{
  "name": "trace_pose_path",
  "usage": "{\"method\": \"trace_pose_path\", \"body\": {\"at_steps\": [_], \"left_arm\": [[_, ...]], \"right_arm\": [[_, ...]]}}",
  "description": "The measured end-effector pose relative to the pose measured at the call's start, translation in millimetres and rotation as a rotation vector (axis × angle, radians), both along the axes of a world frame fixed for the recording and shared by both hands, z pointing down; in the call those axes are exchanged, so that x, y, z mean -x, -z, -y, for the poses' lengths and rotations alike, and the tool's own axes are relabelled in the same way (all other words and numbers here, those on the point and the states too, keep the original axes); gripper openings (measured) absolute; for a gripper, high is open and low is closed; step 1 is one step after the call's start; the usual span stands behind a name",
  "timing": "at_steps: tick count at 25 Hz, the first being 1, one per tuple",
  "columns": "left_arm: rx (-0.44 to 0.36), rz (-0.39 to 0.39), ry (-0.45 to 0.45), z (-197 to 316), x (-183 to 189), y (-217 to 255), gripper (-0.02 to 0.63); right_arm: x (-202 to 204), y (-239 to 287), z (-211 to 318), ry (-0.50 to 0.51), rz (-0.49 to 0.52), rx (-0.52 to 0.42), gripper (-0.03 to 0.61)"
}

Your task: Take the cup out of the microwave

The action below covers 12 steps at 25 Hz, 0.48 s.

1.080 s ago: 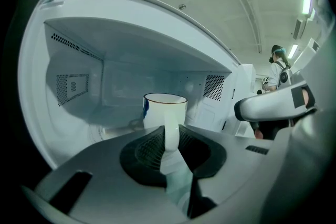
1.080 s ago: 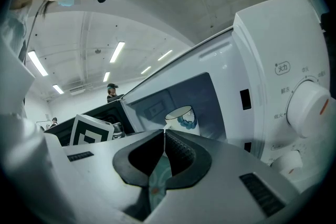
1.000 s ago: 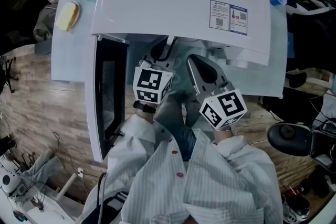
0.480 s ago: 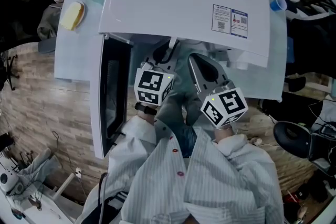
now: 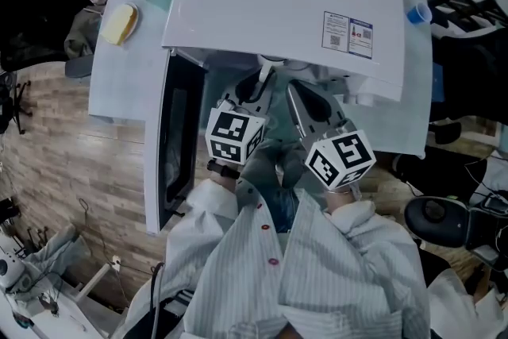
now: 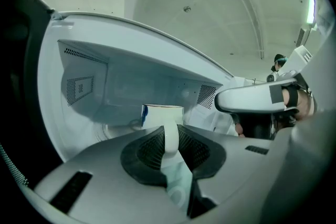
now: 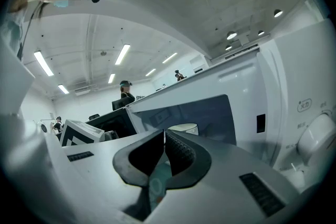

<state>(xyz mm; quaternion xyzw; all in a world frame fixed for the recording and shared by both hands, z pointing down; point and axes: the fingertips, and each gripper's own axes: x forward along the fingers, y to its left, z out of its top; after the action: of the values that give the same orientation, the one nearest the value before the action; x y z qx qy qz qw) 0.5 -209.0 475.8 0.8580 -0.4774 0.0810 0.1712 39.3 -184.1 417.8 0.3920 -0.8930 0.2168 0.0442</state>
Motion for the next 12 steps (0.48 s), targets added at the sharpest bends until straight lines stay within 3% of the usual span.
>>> {"method": "trace_pose_path", "body": {"at_steps": [12], "left_arm": [[0.020, -0.033, 0.009, -25, 7, 12, 0.069]], "right_arm": [[5, 13, -7, 0.023, -0.003, -0.024, 0.037]]}}
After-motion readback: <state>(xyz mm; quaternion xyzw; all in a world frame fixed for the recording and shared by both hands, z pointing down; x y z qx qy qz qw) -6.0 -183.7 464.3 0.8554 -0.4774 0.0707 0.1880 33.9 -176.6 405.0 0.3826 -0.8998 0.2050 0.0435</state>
